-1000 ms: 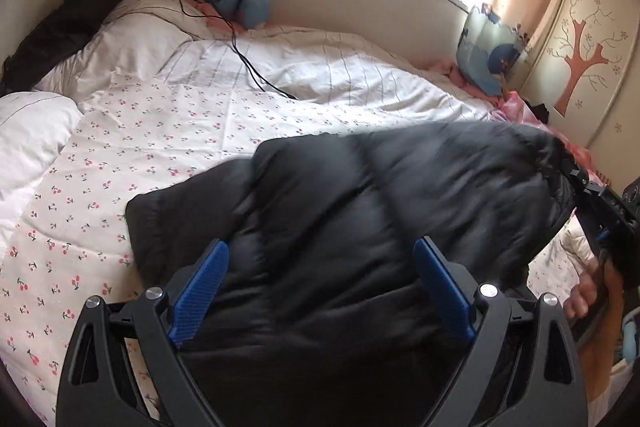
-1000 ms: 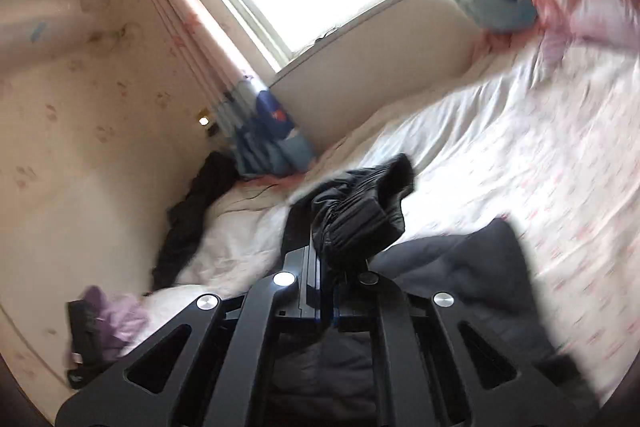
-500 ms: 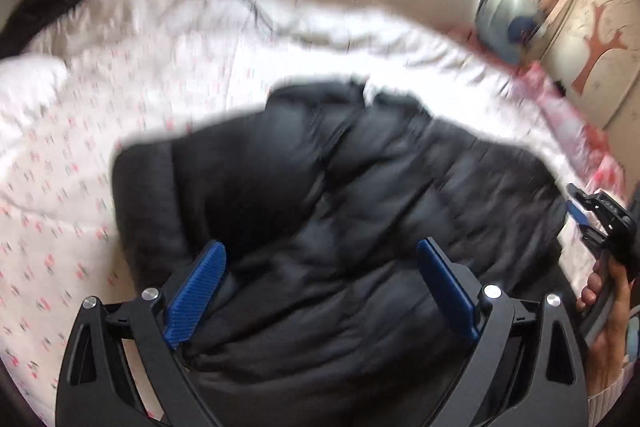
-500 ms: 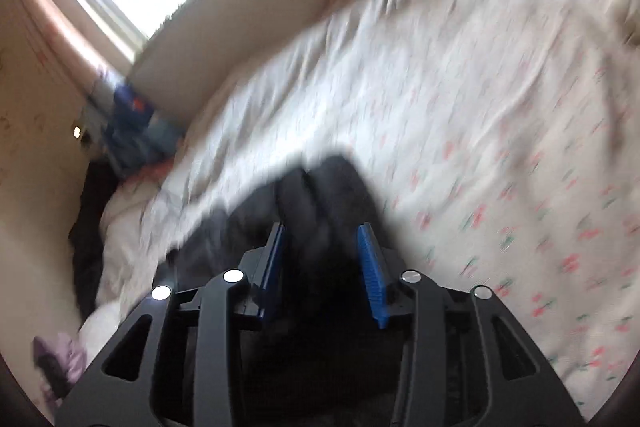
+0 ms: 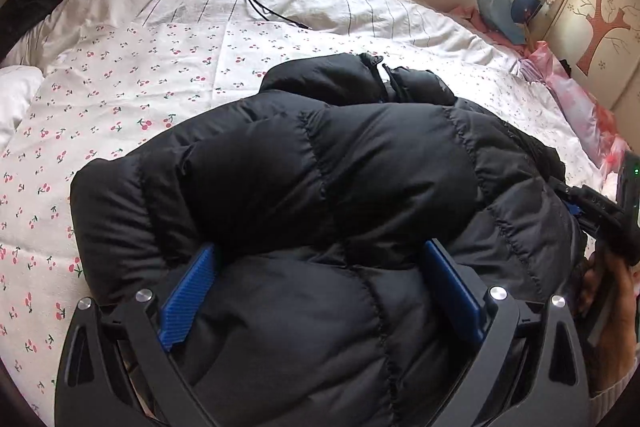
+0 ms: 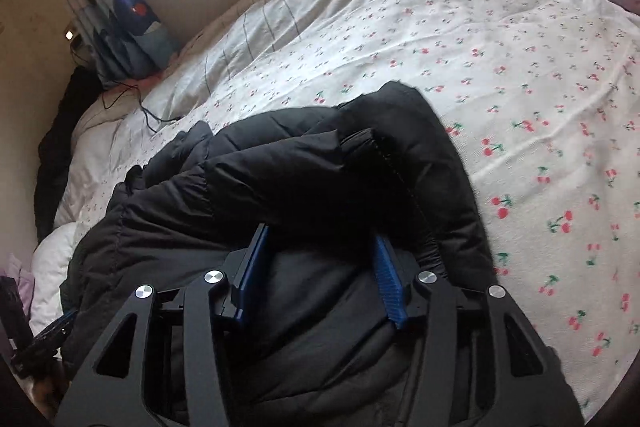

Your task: Fold large clothes

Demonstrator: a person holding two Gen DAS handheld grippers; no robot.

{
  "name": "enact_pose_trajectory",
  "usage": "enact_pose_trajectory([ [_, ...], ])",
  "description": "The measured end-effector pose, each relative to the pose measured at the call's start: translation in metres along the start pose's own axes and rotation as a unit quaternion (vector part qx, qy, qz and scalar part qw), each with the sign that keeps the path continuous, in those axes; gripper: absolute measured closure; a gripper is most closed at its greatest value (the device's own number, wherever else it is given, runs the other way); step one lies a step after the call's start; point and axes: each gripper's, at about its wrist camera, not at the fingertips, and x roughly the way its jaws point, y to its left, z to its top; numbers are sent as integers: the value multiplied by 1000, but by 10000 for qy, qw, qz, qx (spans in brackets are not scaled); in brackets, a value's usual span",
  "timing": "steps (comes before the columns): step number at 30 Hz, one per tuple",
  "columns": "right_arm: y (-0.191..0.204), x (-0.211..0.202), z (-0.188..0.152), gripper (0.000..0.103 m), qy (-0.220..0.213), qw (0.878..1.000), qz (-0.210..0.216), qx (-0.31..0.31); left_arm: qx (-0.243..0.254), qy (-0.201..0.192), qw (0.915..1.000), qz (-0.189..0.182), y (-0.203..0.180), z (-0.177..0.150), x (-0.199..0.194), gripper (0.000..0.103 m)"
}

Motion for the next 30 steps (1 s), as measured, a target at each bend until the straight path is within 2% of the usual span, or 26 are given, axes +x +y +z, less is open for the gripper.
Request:
enact_pose_trajectory([
  [4,6,-10,4,53,86,9999,-23,-79,-98,170,9998,30,3,0,-10,7],
  [6,16,-27,12,53,-51,9994,318,-144,-258,107,9996,-93,8,-1,-29,7],
  [7,23,-39,15,48,-231,9979,536,-288,-362,-36,9989,-281,10,-6,-48,7],
  [8,29,-56,15,38,-428,9960,679,-400,-427,-136,9983,-369,11,-13,-62,7],
  [10,38,-82,10,28,-619,9932,857,-479,-526,-121,9979,-353,16,-30,-87,7],
  [11,39,-85,5,28,-520,9933,892,-512,-579,-77,9977,-353,20,-40,-98,7],
  [14,31,-95,-25,28,136,9930,835,-823,-886,40,9947,-510,44,-72,-133,7],
  [17,-13,-137,-56,24,223,9943,620,-837,-1404,228,9883,-544,81,-115,-167,7],
  [19,-61,-169,-76,22,356,9965,513,-550,-1634,410,9846,-460,93,-141,-176,7],
  [23,-133,-215,-107,22,586,9979,234,-147,-1991,872,9718,-913,94,-190,-171,7],
  [27,-181,-241,-131,19,952,9926,641,401,-2131,1167,9581,-1517,74,-227,-162,7],
  [28,-186,-242,-136,18,1076,9906,713,460,-2188,1191,9537,-1688,67,-236,-162,7],
  [30,-191,-243,-146,18,1266,9854,1002,540,-2194,1181,9508,-1840,56,-251,-165,7],
])
